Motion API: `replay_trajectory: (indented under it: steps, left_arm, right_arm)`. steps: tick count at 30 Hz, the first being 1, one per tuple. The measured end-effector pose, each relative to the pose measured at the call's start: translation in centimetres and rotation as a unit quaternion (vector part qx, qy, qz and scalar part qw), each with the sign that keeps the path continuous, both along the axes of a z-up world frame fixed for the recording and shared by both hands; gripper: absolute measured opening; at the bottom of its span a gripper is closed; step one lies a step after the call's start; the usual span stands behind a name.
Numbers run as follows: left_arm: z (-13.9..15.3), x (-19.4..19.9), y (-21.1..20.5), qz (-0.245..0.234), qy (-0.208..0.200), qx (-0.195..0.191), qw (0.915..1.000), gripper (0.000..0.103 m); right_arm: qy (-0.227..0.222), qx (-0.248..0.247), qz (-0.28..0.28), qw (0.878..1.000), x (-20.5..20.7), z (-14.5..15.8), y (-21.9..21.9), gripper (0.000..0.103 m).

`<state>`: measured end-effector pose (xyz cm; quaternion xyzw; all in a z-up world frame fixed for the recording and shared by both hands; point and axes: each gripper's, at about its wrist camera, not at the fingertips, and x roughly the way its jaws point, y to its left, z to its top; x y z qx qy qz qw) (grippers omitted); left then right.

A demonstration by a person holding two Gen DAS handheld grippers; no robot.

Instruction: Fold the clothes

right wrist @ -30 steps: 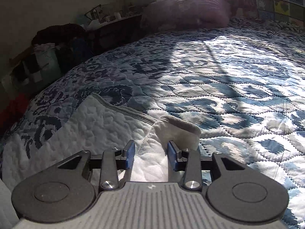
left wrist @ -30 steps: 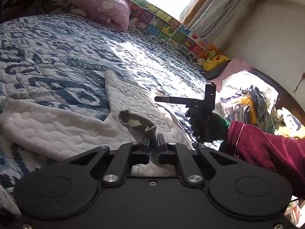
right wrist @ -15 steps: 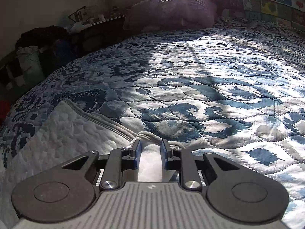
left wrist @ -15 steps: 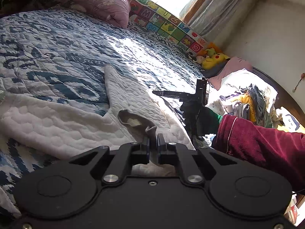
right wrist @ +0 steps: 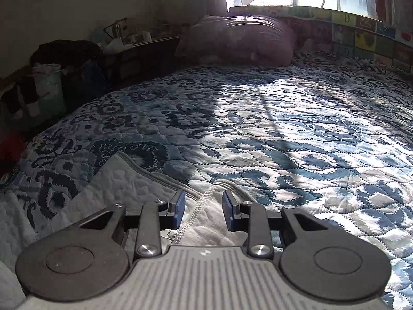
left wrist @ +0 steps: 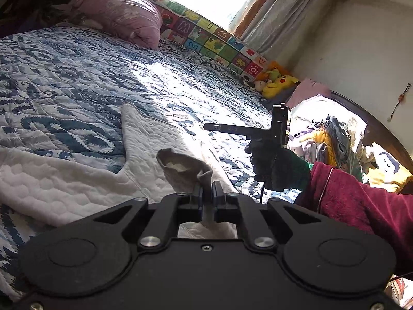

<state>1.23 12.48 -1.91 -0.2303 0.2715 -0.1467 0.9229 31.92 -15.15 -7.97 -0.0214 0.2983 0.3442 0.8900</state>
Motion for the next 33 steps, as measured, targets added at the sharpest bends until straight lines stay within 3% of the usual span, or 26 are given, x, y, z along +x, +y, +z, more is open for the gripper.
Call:
replay_trajectory:
  steps: [7, 10, 15, 17, 19, 20, 24, 29, 33]
  left_arm:
    - [1.5, 1.7, -2.5, -0.018, -0.012, -0.002, 0.9998, 0.005]
    - [2.5, 3.2, -3.4, -0.022, -0.023, -0.005, 0.9995, 0.005]
    - [3.6, 7.1, -5.2, -0.028, -0.032, -0.017, 0.9990, 0.005]
    - [3.7, 9.2, -6.0, -0.027, -0.031, -0.023, 0.9989, 0.005]
    - [3.5, 11.1, -6.6, -0.028, -0.026, -0.033, 0.9987, 0.005]
    - [3.3, 12.1, -7.1, -0.028, -0.023, -0.036, 0.9987, 0.005]
    - [2.3, 15.9, -8.8, -0.026, -0.010, -0.027, 0.9992, 0.005]
    - [0.1, 20.2, -10.5, -0.014, 0.018, -0.015, 0.9996, 0.005]
    - [-1.6, 22.8, -11.4, 0.005, 0.032, 0.006, 0.9994, 0.005]
  right_arm:
    - [0.039, 0.083, -0.018, 0.996, -6.7, -0.7, -5.5, 0.032]
    - [0.062, 0.157, -0.034, 0.985, -10.3, -1.7, -7.6, 0.032]
    - [0.084, 0.240, -0.033, 0.967, -15.9, -2.8, -9.4, 0.032]
    - [0.094, 0.286, -0.022, 0.953, -17.9, -3.4, -10.2, 0.039]
    - [0.092, 0.310, -0.031, 0.946, -19.2, -3.8, -10.9, 0.068]
    - [0.088, 0.319, -0.035, 0.943, -19.9, -3.9, -11.3, 0.068]
    - [0.071, 0.300, -0.031, 0.951, -21.2, -4.3, -11.6, 0.069]
    - [0.044, 0.234, -0.015, 0.971, -22.6, -4.8, -9.9, 0.066]
    - [0.033, 0.178, -0.015, 0.983, -23.2, -5.6, -7.9, 0.047]
